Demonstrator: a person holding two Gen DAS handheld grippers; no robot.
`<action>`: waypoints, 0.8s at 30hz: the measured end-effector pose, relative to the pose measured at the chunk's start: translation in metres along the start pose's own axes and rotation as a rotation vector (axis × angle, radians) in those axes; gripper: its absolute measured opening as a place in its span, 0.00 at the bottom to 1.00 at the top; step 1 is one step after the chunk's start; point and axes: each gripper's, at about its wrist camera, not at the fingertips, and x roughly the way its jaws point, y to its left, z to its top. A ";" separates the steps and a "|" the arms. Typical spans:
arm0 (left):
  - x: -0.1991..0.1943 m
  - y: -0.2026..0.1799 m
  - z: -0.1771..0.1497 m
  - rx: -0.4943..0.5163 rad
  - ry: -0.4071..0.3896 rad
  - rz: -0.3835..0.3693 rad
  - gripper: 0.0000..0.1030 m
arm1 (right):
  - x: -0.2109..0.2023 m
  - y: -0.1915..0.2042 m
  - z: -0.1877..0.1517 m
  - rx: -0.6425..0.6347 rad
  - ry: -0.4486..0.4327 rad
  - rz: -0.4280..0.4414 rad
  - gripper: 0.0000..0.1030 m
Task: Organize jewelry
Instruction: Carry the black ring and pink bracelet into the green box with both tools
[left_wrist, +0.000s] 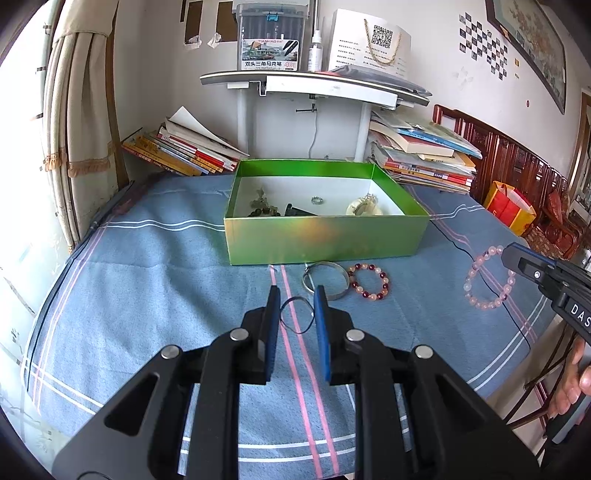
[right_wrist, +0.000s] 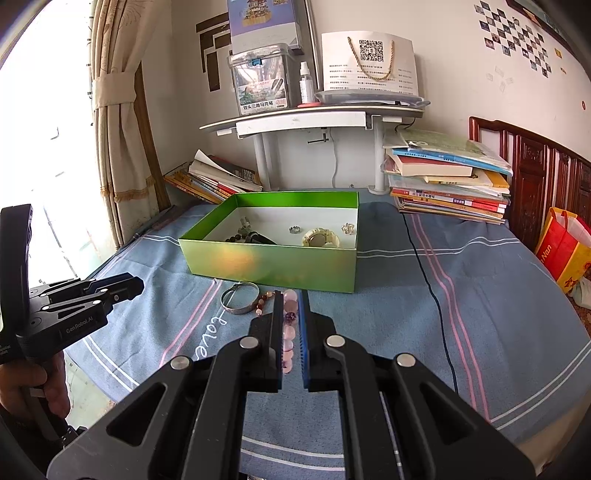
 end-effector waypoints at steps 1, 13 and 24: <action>0.000 0.000 0.000 -0.001 0.000 0.001 0.18 | 0.001 0.000 0.000 -0.001 0.002 0.000 0.07; 0.015 0.007 0.023 0.003 0.001 0.003 0.18 | 0.019 -0.006 0.017 -0.005 0.000 0.013 0.07; 0.081 0.008 0.118 0.046 -0.008 0.014 0.18 | 0.086 -0.002 0.084 -0.035 -0.030 0.086 0.07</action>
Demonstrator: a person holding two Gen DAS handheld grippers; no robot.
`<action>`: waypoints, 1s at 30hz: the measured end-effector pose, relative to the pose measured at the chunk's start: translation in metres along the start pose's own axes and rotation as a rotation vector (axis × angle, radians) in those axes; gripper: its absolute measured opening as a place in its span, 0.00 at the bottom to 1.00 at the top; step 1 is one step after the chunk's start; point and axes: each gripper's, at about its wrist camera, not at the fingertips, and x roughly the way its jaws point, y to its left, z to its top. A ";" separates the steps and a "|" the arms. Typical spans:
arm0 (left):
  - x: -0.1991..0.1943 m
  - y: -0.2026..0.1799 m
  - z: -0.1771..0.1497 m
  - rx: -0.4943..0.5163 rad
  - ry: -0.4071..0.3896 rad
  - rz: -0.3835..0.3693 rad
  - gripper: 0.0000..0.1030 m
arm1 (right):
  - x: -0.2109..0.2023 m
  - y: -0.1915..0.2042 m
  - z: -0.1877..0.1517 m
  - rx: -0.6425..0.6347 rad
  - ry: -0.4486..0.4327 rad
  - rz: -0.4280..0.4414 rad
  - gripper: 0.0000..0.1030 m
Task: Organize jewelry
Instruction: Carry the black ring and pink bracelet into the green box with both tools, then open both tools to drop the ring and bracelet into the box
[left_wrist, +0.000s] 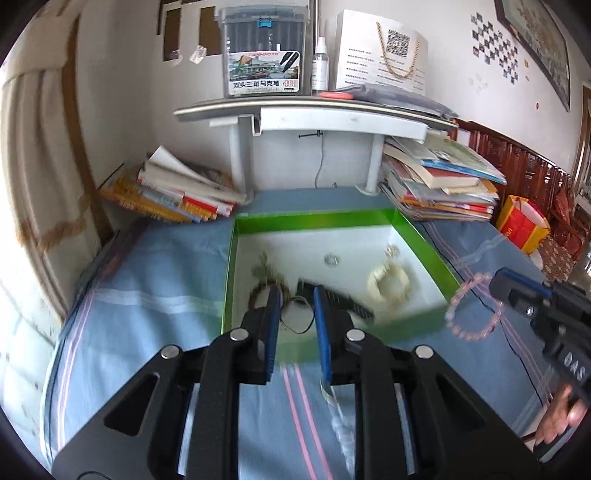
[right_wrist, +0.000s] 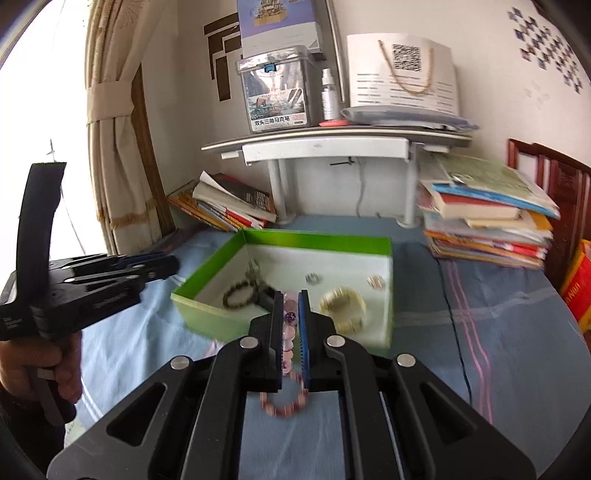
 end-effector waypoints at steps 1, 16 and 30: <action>0.009 0.000 0.008 -0.003 0.003 0.000 0.18 | 0.013 -0.002 0.009 0.001 0.002 0.008 0.07; 0.128 0.006 0.061 0.020 0.013 0.119 0.67 | 0.077 -0.049 0.054 0.071 -0.077 -0.050 0.53; -0.048 0.026 -0.052 -0.124 -0.149 0.100 0.91 | -0.066 -0.011 -0.018 0.045 -0.153 -0.051 0.74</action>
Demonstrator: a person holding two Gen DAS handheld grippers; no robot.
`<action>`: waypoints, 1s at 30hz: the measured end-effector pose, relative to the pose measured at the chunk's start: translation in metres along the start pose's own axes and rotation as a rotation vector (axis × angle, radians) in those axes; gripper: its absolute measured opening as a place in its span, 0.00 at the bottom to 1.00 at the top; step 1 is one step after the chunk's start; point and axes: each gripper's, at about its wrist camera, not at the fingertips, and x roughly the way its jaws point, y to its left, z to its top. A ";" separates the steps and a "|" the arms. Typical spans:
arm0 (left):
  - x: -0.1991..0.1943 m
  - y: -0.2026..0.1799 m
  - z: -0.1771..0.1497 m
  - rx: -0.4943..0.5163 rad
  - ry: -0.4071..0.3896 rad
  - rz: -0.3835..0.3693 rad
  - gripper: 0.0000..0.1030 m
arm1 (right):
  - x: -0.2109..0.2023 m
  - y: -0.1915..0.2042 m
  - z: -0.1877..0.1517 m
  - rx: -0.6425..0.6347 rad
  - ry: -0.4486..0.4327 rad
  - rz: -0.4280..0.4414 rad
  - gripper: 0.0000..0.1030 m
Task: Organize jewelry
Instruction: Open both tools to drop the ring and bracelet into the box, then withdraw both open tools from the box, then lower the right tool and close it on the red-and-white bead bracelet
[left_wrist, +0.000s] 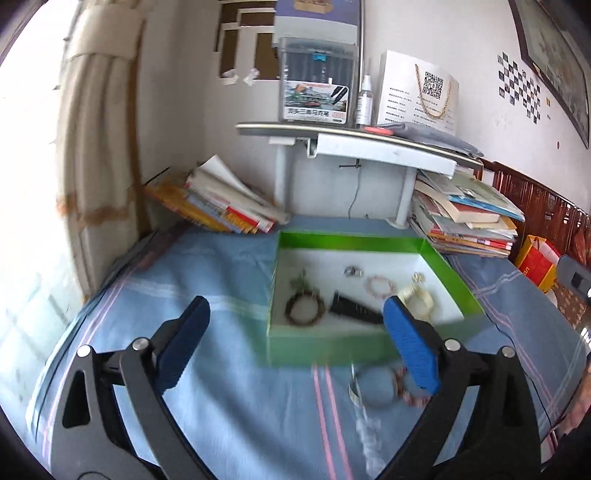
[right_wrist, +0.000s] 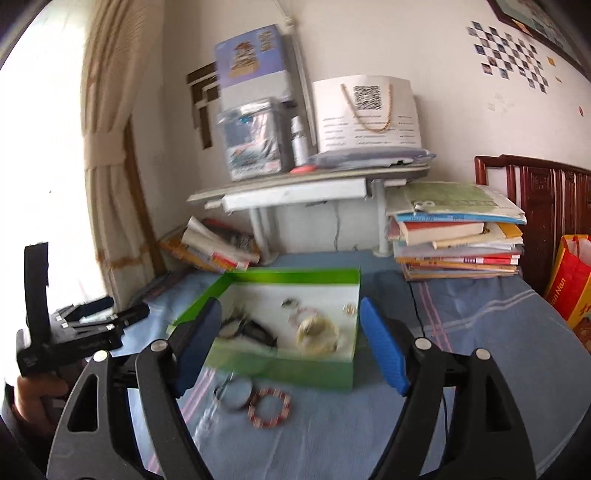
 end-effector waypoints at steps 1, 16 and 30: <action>-0.008 0.002 -0.008 -0.002 0.001 0.005 0.91 | -0.005 0.005 -0.007 -0.011 0.009 -0.002 0.74; -0.066 -0.006 -0.077 0.042 0.038 -0.018 0.91 | -0.055 0.032 -0.064 -0.025 0.057 0.001 0.74; -0.073 -0.017 -0.076 0.063 0.036 -0.033 0.91 | -0.059 0.030 -0.069 -0.015 0.063 0.006 0.74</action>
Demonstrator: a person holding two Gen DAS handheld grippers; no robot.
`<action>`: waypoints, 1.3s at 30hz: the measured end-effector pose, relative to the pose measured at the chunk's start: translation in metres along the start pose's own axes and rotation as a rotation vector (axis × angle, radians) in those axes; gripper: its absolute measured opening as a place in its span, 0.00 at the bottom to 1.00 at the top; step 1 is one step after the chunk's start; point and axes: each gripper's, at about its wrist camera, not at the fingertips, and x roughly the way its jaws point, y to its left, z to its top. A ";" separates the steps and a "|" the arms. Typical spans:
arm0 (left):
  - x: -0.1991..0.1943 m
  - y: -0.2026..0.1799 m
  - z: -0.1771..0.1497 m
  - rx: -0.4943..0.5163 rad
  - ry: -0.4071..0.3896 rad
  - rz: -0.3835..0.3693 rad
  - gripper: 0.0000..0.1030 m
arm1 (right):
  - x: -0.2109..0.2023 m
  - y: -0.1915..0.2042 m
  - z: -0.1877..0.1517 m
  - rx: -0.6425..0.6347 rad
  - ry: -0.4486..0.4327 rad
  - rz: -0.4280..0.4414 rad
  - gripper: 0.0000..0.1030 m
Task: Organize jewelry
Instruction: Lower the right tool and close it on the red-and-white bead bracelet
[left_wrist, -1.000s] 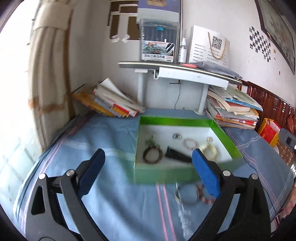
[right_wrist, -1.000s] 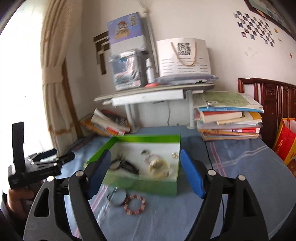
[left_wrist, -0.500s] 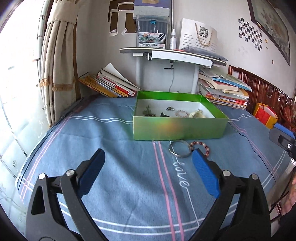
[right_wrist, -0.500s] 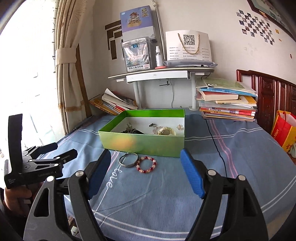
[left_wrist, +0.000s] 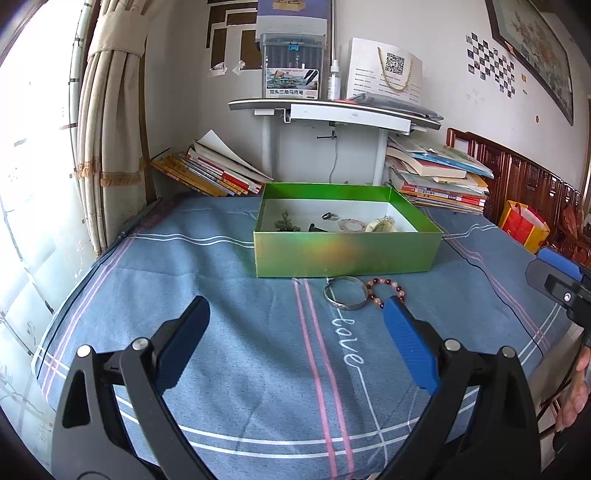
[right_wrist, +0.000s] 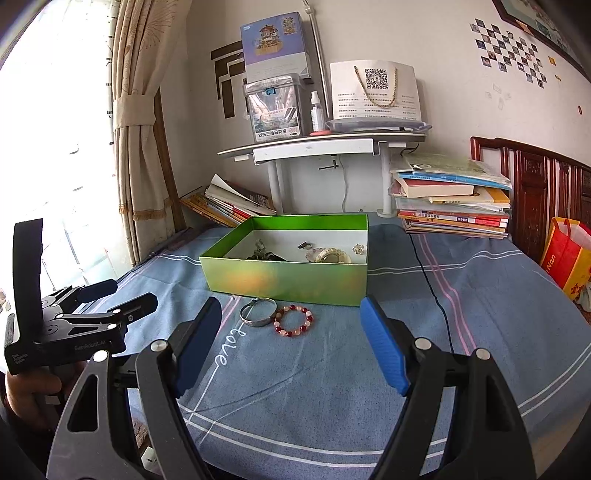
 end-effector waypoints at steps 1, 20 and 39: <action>0.000 0.000 0.001 0.001 0.000 -0.001 0.91 | 0.000 -0.001 0.000 0.002 0.001 0.000 0.74; 0.008 -0.008 0.001 0.016 0.019 -0.008 0.91 | 0.015 -0.007 -0.002 0.013 0.033 0.000 0.74; 0.055 0.014 0.005 -0.025 0.086 -0.012 0.91 | 0.168 0.015 -0.007 -0.159 0.404 0.079 0.58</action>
